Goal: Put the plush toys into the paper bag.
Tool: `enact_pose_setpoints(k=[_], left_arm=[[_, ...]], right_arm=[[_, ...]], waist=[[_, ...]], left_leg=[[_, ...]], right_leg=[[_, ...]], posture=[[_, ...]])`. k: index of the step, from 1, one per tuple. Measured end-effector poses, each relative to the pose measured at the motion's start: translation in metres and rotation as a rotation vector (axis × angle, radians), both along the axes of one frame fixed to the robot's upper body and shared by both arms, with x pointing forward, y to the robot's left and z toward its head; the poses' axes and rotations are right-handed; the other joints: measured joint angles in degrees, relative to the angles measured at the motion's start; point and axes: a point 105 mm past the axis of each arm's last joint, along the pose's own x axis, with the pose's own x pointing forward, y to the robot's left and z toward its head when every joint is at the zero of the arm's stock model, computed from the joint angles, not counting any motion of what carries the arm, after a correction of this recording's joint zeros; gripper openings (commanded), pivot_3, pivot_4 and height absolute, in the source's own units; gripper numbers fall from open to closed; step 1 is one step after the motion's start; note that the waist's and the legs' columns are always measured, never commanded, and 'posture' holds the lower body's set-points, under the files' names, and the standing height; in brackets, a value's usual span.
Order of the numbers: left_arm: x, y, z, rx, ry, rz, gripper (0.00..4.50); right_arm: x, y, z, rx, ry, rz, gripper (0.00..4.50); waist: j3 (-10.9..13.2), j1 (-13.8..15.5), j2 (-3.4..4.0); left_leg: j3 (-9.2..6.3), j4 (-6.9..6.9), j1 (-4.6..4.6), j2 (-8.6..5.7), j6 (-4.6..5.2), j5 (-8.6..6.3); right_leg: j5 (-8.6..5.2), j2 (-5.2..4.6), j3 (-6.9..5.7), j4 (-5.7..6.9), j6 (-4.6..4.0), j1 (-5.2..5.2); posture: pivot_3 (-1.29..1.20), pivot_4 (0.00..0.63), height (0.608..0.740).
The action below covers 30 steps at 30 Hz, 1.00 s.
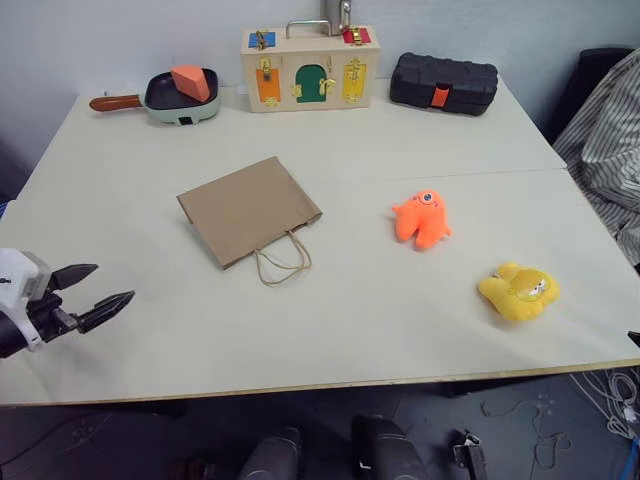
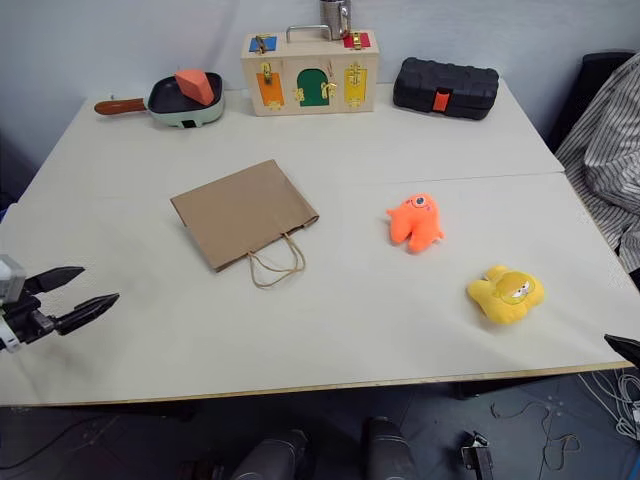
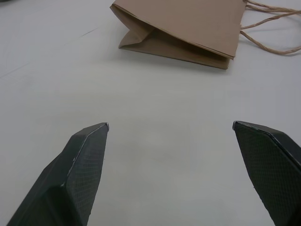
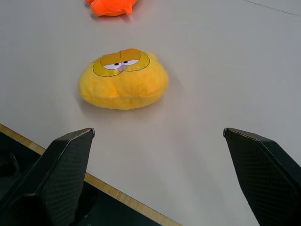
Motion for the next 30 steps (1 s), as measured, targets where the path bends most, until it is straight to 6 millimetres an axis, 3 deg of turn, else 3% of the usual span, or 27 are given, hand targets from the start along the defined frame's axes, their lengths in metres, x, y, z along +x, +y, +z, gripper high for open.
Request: enact_pose_setpoints(k=[14,18,22,24,25,30], left_arm=[[-0.005,0.000,-0.006,0.014,-0.001,0.027,4.43],[0.002,-0.005,-0.003,0.021,-0.014,0.011,4.43],[0.009,-0.009,0.001,0.034,-0.021,-0.017,4.43],[0.013,-0.011,0.005,0.039,-0.026,-0.031,4.43],[0.015,-0.011,0.005,0.040,-0.022,-0.035,4.43],[0.025,-0.024,0.010,0.041,-0.031,-0.102,4.43]], right_arm=[[0.017,-0.002,0.001,-0.028,-0.034,0.014,4.50],[0.024,-0.002,0.012,-0.007,-0.101,-0.009,4.50],[0.019,0.001,0.005,-0.014,-0.089,-0.006,4.50],[0.013,-0.001,-0.004,-0.006,-0.062,-0.029,4.50],[0.010,-0.002,-0.008,0.000,-0.055,-0.038,4.50],[0.000,0.003,-0.006,-0.012,-0.046,-0.029,4.50]], waist=[[-0.01,-0.07,0.07],[-0.01,-0.06,0.07],[0.00,0.09,0.06],[0.00,-0.27,0.09],[0.07,-0.59,0.30],[0.06,-2.17,0.50]], left_leg=[[0.01,0.01,0.00,0.00,0.00,0.00],[-0.01,0.03,0.00,0.01,0.00,0.00],[-0.19,-0.04,-0.08,-0.06,0.00,0.00],[-0.74,-0.04,-0.15,-0.26,0.03,0.11],[-1.73,-0.09,-0.23,-0.57,0.03,0.26],[-4.59,-0.13,-0.36,-2.38,0.15,1.07]], right_leg=[[0.00,0.00,0.00,0.02,0.00,-0.01],[0.00,0.01,-0.02,0.05,0.00,-0.02],[0.00,-0.07,-0.18,-0.02,0.00,0.06],[0.00,-0.29,-0.68,-0.02,0.01,0.38],[-0.04,-0.73,-1.59,-0.19,0.01,1.03],[-0.80,-2.92,-4.43,-0.09,0.31,1.98]], posture=[[0.00,0.150,0.740],[0.00,0.150,0.740],[0.00,0.150,0.740],[0.00,0.150,0.740],[0.00,0.150,0.740],[0.00,0.150,0.740]])
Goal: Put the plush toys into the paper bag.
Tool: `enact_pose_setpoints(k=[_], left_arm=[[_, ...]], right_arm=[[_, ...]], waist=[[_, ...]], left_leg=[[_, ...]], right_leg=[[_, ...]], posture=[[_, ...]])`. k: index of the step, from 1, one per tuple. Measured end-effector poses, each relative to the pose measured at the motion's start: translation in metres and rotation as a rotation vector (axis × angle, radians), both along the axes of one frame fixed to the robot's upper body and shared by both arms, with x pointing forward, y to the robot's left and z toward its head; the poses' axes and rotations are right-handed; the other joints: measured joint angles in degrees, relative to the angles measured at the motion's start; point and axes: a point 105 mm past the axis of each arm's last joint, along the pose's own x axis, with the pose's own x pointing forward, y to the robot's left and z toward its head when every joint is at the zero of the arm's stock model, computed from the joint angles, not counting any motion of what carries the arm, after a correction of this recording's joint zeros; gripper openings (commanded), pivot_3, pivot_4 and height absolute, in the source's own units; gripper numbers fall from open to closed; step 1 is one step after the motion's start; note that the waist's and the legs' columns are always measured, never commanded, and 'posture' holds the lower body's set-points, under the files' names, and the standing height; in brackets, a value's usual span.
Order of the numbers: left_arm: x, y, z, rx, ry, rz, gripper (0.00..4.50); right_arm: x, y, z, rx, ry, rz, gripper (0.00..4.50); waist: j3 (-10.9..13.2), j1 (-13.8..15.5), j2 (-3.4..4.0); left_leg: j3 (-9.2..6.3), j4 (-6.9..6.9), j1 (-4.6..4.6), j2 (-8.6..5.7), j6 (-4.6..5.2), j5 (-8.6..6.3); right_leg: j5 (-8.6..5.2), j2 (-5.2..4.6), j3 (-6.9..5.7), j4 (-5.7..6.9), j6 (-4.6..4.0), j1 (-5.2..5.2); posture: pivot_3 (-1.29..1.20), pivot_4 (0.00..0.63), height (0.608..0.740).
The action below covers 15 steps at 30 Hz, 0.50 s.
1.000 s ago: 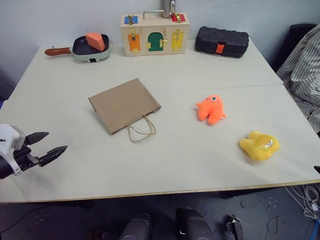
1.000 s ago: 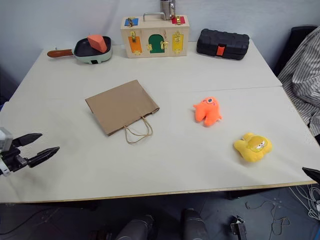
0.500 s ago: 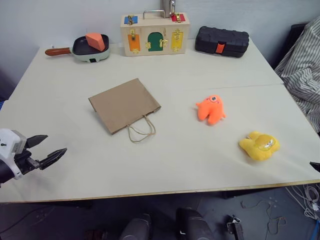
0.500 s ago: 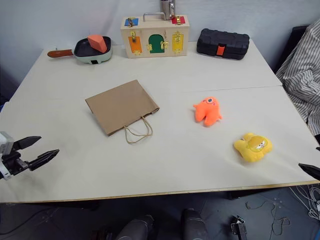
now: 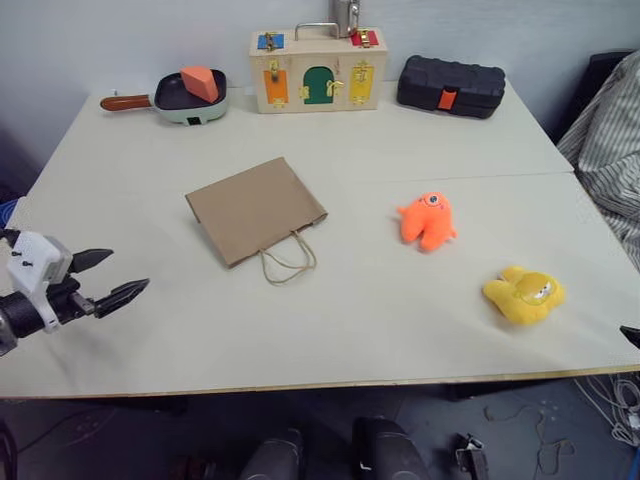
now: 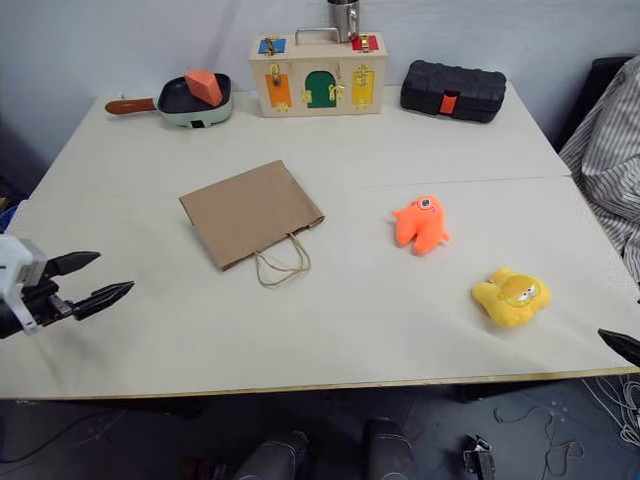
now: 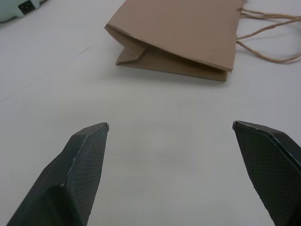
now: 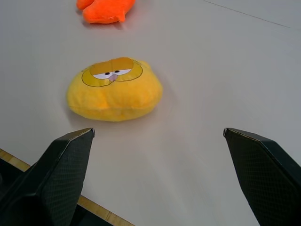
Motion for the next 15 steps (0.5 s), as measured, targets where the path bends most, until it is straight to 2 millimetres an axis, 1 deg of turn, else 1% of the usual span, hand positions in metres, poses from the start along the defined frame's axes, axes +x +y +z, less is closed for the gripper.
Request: enact_pose_setpoints(k=[1,2,4,7,8,9,10,12,13,14,15], left_arm=[[0.001,-0.002,0.000,0.002,0.005,-0.012,4.43],[0.003,-0.005,0.001,0.000,0.005,-0.029,4.43],[0.007,-0.014,0.002,-0.003,0.011,-0.067,4.43],[0.014,-0.028,0.008,-0.012,0.007,-0.134,4.43],[0.018,-0.035,0.012,-0.011,0.002,-0.167,4.43],[0.021,-0.044,0.015,-0.006,-0.003,-0.208,4.43],[0.023,-0.051,0.018,-0.002,-0.004,-0.245,4.43],[0.027,-0.067,0.022,0.007,0.004,-0.328,4.43],[0.029,-0.078,0.025,0.018,0.005,-0.384,4.43],[0.031,-0.089,0.029,0.033,0.003,-0.443,4.43],[0.033,-0.098,0.033,0.049,-0.001,-0.489,4.43]], right_arm=[[-0.001,0.001,0.001,0.006,-0.005,0.003,4.50],[-0.003,0.003,0.002,0.008,-0.005,0.003,4.50],[-0.004,0.006,0.005,0.027,-0.018,0.006,4.50],[-0.004,0.010,0.013,0.019,-0.046,0.013,4.50],[-0.005,0.011,0.015,0.007,-0.051,0.012,4.50],[-0.006,0.012,0.015,-0.001,-0.052,0.009,4.50],[-0.007,0.014,0.016,-0.012,-0.053,0.014,4.50],[-0.010,0.021,0.015,-0.016,-0.053,0.033,4.50],[-0.010,0.029,0.015,-0.009,-0.049,0.058,4.50],[-0.009,0.039,0.017,-0.006,-0.057,0.094,4.50],[-0.008,0.049,0.022,-0.015,-0.070,0.128,4.50]], waist=[[0.00,0.08,0.00],[-0.06,0.28,0.12],[-0.06,1.51,0.12],[-0.06,2.61,0.12],[-0.03,2.75,0.07],[-0.04,2.66,0.08],[-0.04,2.33,0.09],[-0.05,1.53,0.11],[-0.09,1.49,0.20],[-0.12,1.47,0.28],[-0.14,1.25,0.31]], left_leg=[[-0.25,0.00,-0.08,-0.20,0.04,0.10],[-0.37,0.10,0.09,-0.31,0.07,0.21],[-0.18,0.15,0.17,-0.33,0.03,0.26],[0.06,0.09,0.17,-0.30,0.04,0.26],[-0.03,0.06,-0.05,-0.38,0.06,0.26],[-0.59,0.10,-0.35,-0.64,0.16,0.35],[-0.71,0.21,-0.64,-0.74,0.21,0.47],[0.21,0.17,-1.20,-0.65,0.48,1.03],[-0.13,0.19,-1.31,-0.91,0.71,1.23],[-0.95,0.19,-1.39,-1.51,0.80,1.48],[-1.83,0.16,-1.33,-2.09,0.83,1.78]], right_leg=[[-0.06,-0.21,-0.25,0.05,0.06,0.05],[-0.06,-0.27,-0.26,0.10,0.07,-0.12],[-0.02,-0.11,0.34,0.11,0.14,-0.23],[0.01,-0.06,0.61,0.12,0.20,-0.34],[0.01,-0.14,0.43,0.11,0.21,-0.17],[-0.09,-0.56,-0.26,0.06,0.37,0.02],[-0.19,-1.05,-0.85,0.11,0.48,0.05],[-0.50,-2.36,-2.35,0.53,0.83,0.42],[-0.50,-2.52,-2.79,0.55,0.88,0.68],[-0.51,-2.30,-2.94,0.58,0.88,0.81],[-0.58,-2.23,-2.45,0.57,0.97,0.77]], posture=[[0.00,0.150,0.740],[0.00,0.150,0.740],[0.00,0.150,0.740],[0.00,0.150,0.740],[0.00,0.150,0.740],[0.00,0.150,0.740],[0.00,0.150,0.740],[0.00,0.150,0.740],[0.00,0.150,0.740],[0.00,0.150,0.740],[0.00,0.150,0.740]])
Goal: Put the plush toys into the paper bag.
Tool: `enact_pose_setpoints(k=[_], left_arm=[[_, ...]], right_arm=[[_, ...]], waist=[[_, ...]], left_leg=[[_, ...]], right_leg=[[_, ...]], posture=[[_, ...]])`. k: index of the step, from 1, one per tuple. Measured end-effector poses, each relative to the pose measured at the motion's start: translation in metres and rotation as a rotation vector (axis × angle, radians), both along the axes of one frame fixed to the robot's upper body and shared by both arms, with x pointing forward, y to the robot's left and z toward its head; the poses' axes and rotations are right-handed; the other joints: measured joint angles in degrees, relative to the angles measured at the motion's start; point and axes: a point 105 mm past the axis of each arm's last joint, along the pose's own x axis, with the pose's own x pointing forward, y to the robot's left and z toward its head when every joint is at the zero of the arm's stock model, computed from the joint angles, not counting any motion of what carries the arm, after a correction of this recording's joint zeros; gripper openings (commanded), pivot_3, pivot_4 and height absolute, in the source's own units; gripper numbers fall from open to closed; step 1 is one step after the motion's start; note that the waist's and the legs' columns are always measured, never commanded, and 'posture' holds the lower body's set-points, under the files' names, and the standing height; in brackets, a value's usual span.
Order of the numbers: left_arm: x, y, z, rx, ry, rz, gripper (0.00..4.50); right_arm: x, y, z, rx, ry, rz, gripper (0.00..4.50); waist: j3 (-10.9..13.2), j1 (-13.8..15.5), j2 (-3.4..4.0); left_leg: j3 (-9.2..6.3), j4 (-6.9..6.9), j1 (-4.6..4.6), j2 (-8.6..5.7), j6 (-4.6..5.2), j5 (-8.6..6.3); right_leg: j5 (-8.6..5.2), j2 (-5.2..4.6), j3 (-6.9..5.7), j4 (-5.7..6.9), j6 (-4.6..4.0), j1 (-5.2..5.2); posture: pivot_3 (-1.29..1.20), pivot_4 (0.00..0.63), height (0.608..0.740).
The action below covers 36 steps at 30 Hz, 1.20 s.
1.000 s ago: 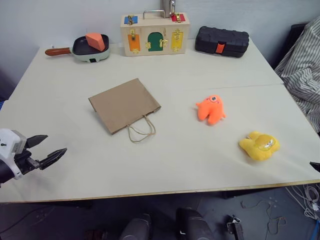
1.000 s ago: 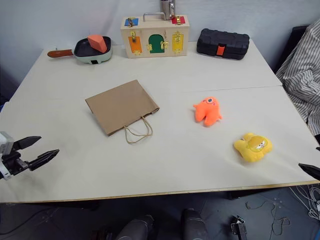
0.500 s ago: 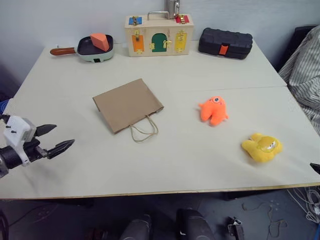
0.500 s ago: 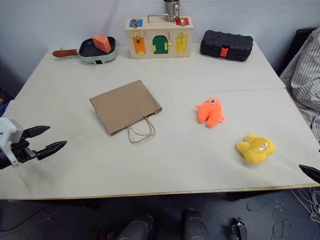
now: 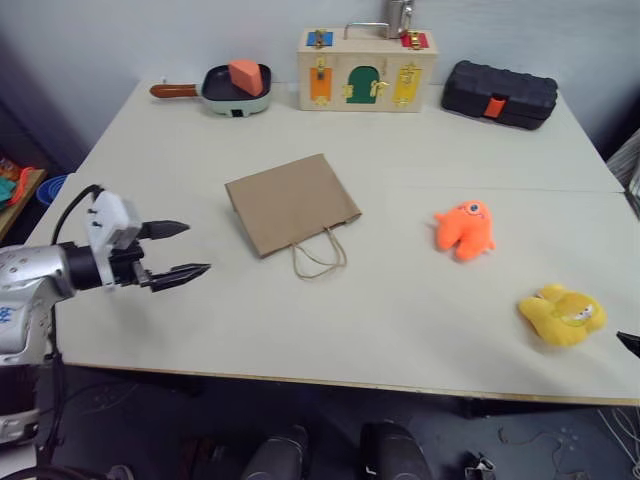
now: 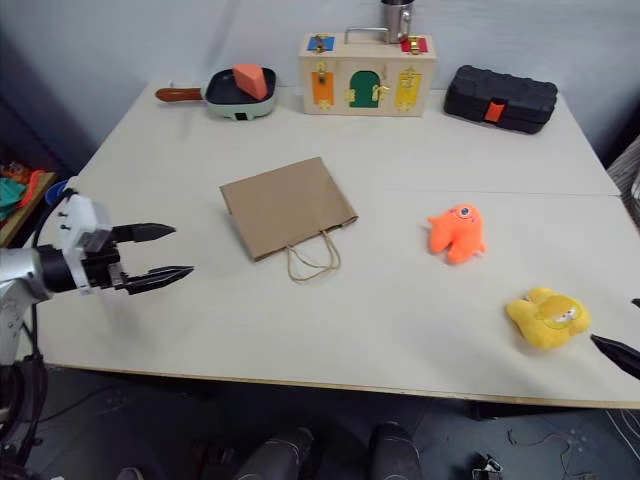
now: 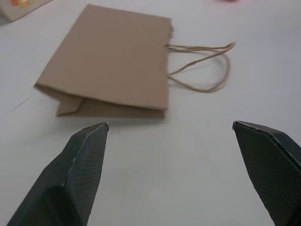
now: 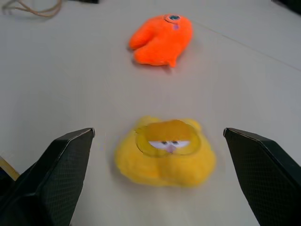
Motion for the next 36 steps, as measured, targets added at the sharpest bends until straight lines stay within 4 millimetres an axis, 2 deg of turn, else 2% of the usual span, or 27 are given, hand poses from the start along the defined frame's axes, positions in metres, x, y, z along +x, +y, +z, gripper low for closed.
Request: enact_pose_setpoints(k=[1,2,3,4,8,11,15,18,28,30,33,34,36], left_arm=[[0.003,-0.013,0.004,0.027,-0.011,-0.069,4.43],[0.006,-0.026,0.005,0.048,-0.016,-0.135,4.43],[0.008,-0.040,0.005,0.071,-0.023,-0.204,4.43],[0.011,-0.052,0.004,0.091,-0.018,-0.259,4.43],[0.034,-0.091,-0.010,0.153,0.001,-0.376,4.43],[0.049,-0.110,-0.016,0.179,-0.003,-0.409,4.43],[0.059,-0.136,-0.021,0.214,-0.046,-0.467,4.43],[0.065,-0.147,-0.028,0.229,-0.065,-0.492,3.82],[0.072,-0.167,-0.054,0.363,-0.098,-0.559,0.56],[0.072,-0.170,-0.057,0.365,-0.091,-0.560,0.04],[0.075,-0.171,-0.051,0.328,-0.073,-0.538,0.04],[0.077,-0.172,-0.043,0.281,-0.053,-0.523,0.04],[0.080,-0.175,-0.015,0.163,-0.035,-0.502,0.04]], right_arm=[[0.002,0.014,0.007,-0.004,-0.020,0.043,4.50],[0.005,0.030,0.013,-0.003,-0.044,0.096,4.50],[0.010,0.052,0.022,0.001,-0.080,0.173,4.50],[0.012,0.070,0.027,0.009,-0.104,0.238,4.50],[0.017,0.123,0.035,0.052,-0.138,0.414,4.50],[0.025,0.142,0.032,0.075,-0.138,0.450,4.50],[0.041,0.144,0.021,0.056,-0.116,0.398,4.50],[0.046,0.139,0.014,0.029,-0.101,0.352,4.50],[0.050,0.137,0.014,0.041,-0.125,0.297,4.50],[0.051,0.137,0.012,0.040,-0.118,0.291,4.50],[0.050,0.139,0.009,0.049,-0.112,0.283,4.50],[0.050,0.139,0.008,0.051,-0.113,0.277,4.50],[0.050,0.143,0.010,0.056,-0.118,0.273,4.50]], waist=[[-0.01,-0.06,0.00],[-0.03,0.04,-0.02],[-0.04,0.90,-0.21],[-0.06,1.48,-0.19],[0.08,3.28,-0.48],[0.32,2.69,-0.89],[0.58,2.13,-1.33],[0.63,2.14,-1.43],[0.69,1.98,-1.54],[0.70,2.02,-1.55],[0.72,2.03,-1.59],[0.73,2.03,-1.60],[0.74,1.91,-1.62]], left_leg=[[-1.06,-0.11,0.05,-0.72,-0.01,0.37],[-1.48,-0.06,0.01,-1.13,-0.06,0.54],[-1.17,-0.01,-0.12,-1.19,-0.11,0.51],[-1.11,0.04,-0.29,-1.17,-0.14,0.50],[-0.53,-0.06,-0.66,-0.73,-0.31,0.36],[-0.11,-0.05,-0.70,-0.71,-0.16,0.25],[0.48,0.04,-0.73,-0.72,0.03,0.15],[0.90,0.06,-0.83,-0.68,0.05,0.16],[1.32,0.25,-0.88,-0.45,0.05,0.15],[1.33,0.24,-0.88,-0.44,0.05,0.16],[1.37,0.26,-0.91,-0.43,0.05,0.15],[1.37,0.35,-1.02,-0.43,0.05,0.15],[1.37,0.85,-1.55,-0.43,0.04,0.08]], right_leg=[[-0.18,0.15,0.99,-0.07,0.31,0.04],[-0.41,0.22,2.48,-0.13,0.81,-0.12],[-0.47,0.36,3.74,-0.16,1.11,-0.33],[-0.50,0.05,4.13,-0.24,1.49,-0.41],[-0.48,0.33,4.75,0.07,1.52,-1.05],[-0.48,0.40,5.13,0.25,1.52,-1.27],[-0.40,0.35,5.33,0.34,1.67,-1.51],[-0.33,0.38,5.41,0.49,1.81,-1.83],[-0.18,0.71,5.98,0.56,2.06,-2.03],[-0.18,0.73,6.12,0.57,2.06,-2.06],[-0.18,0.75,6.18,0.62,2.06,-2.10],[-0.18,0.76,6.18,0.69,2.06,-2.19],[-0.18,0.78,6.26,1.05,2.06,-2.67]], posture=[[0.00,0.150,0.740],[0.00,0.150,0.740],[0.00,0.150,0.740],[0.00,0.150,0.740],[0.00,0.150,0.740],[0.00,0.150,0.740],[0.00,0.150,0.740],[0.00,0.150,0.740],[0.00,0.150,0.740],[0.00,0.150,0.740],[0.00,0.150,0.740],[0.00,0.150,0.740],[0.00,0.150,0.740]])
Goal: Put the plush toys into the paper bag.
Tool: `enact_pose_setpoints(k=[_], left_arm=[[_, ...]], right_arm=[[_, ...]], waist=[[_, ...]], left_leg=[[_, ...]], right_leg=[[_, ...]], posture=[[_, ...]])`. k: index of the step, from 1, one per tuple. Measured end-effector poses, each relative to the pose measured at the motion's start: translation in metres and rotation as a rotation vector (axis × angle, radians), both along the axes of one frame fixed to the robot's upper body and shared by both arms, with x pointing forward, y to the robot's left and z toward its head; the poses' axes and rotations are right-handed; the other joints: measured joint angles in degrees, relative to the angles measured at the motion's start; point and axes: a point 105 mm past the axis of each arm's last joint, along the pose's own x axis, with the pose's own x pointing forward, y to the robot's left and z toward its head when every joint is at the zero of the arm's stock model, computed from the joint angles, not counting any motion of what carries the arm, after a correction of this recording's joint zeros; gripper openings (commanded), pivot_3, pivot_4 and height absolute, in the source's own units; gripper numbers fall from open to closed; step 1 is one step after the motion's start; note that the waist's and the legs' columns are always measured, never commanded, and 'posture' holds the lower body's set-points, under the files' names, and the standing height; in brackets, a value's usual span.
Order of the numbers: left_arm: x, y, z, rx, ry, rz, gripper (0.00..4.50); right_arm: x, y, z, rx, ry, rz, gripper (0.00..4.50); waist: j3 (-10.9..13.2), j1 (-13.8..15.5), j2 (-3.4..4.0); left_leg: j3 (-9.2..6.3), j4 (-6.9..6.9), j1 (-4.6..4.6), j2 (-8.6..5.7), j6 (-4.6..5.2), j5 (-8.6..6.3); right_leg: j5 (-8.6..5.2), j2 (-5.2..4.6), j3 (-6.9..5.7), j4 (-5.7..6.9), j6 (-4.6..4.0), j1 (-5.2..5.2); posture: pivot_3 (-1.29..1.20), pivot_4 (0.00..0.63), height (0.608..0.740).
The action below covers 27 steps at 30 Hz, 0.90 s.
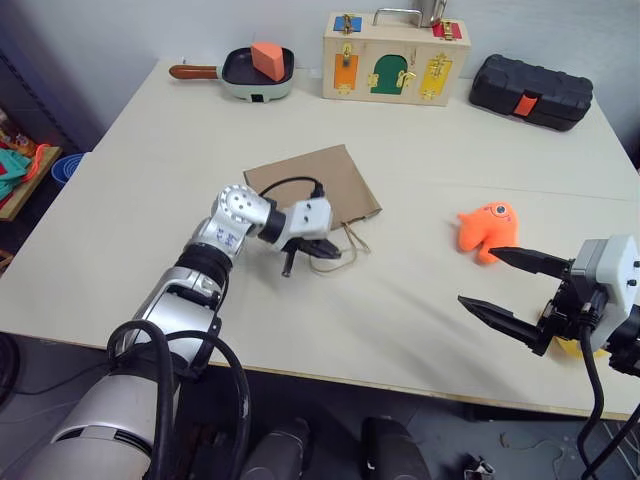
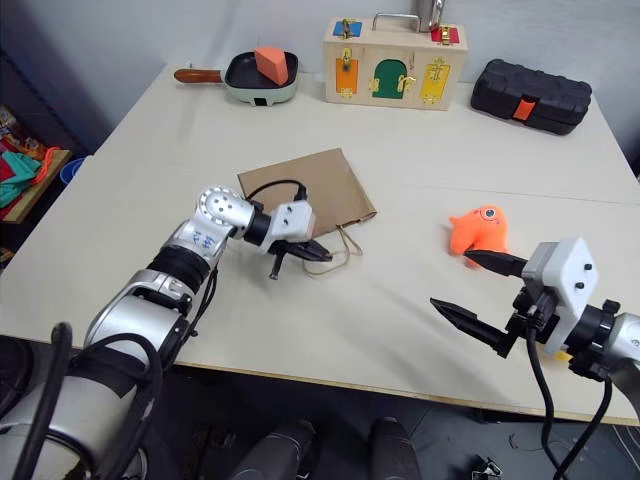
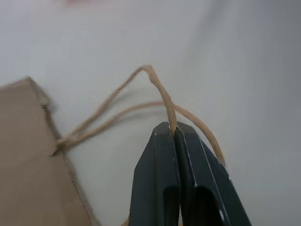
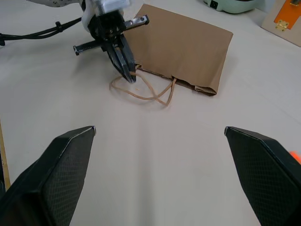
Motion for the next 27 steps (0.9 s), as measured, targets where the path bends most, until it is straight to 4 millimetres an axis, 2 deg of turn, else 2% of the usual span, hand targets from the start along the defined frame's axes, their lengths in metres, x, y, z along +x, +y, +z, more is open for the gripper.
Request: enact_pose_setpoints(k=[1,4,6,9,13,15,19,27], left_arm=[[-0.001,-0.001,0.019,-0.073,0.025,-0.006,0.04],[-0.015,-0.001,0.058,-0.200,0.092,-0.084,0.00],[-0.030,0.000,0.075,-0.223,0.113,-0.167,0.00],[-0.044,0.002,0.080,-0.212,0.088,-0.199,0.00],[-0.055,-0.006,0.065,-0.188,0.120,-0.228,0.00],[-0.055,-0.007,0.062,-0.198,0.113,-0.206,0.00],[-0.061,-0.012,0.070,-0.218,0.106,-0.211,0.00],[-0.076,-0.016,0.081,-0.233,0.102,-0.257,0.00]], right_arm=[[0.001,0.003,0.001,0.015,-0.005,0.000,4.50],[0.007,0.015,0.005,0.066,-0.021,0.014,3.96],[0.013,0.027,0.006,0.093,-0.025,0.034,3.28],[0.025,0.048,0.002,0.112,-0.018,0.075,2.20],[0.046,0.069,-0.005,0.124,-0.004,0.091,0.81],[0.060,0.078,-0.016,0.110,0.024,0.087,0.07],[0.073,0.095,-0.040,0.073,0.084,0.096,0.03],[0.109,0.118,-0.055,0.072,0.090,0.061,0.03]], waist=[[0.01,-0.21,-0.01],[0.00,-1.18,0.00],[0.00,-1.86,-0.01],[-0.01,-2.73,0.01],[-0.01,-2.66,0.00],[-0.01,-2.67,0.00],[-0.01,-2.66,0.00],[-0.02,-2.95,0.02]], left_leg=[[0.04,0.15,-0.14,0.00,-0.01,-0.05],[0.20,0.17,-0.14,0.00,0.00,-0.05],[0.30,0.13,-0.06,0.06,0.00,-0.05],[0.44,0.08,0.09,0.16,-0.03,-0.06],[0.50,0.12,0.08,0.17,-0.03,-0.06],[0.50,0.12,0.07,0.17,-0.03,-0.06],[0.50,0.08,0.05,0.17,-0.05,-0.07],[0.59,0.11,0.07,0.20,-0.06,-0.08]], right_leg=[[0.00,0.00,0.07,0.20,0.00,-0.17],[0.00,0.00,0.22,0.21,0.00,-0.22],[0.00,0.06,0.34,0.24,0.00,-0.23],[0.01,0.17,0.45,0.32,-0.01,-0.21],[0.01,0.19,0.48,0.34,-0.03,-0.24],[0.01,0.19,0.49,0.32,-0.03,-0.24],[0.01,0.18,0.49,0.33,-0.03,-0.31],[0.02,0.23,0.54,0.41,-0.04,-0.35]], posture=[[0.00,0.150,0.740],[0.00,0.150,0.740],[0.00,0.150,0.740],[0.00,0.150,0.740],[0.00,0.150,0.740],[0.00,0.150,0.740],[0.00,0.150,0.740],[0.00,0.150,0.740]])
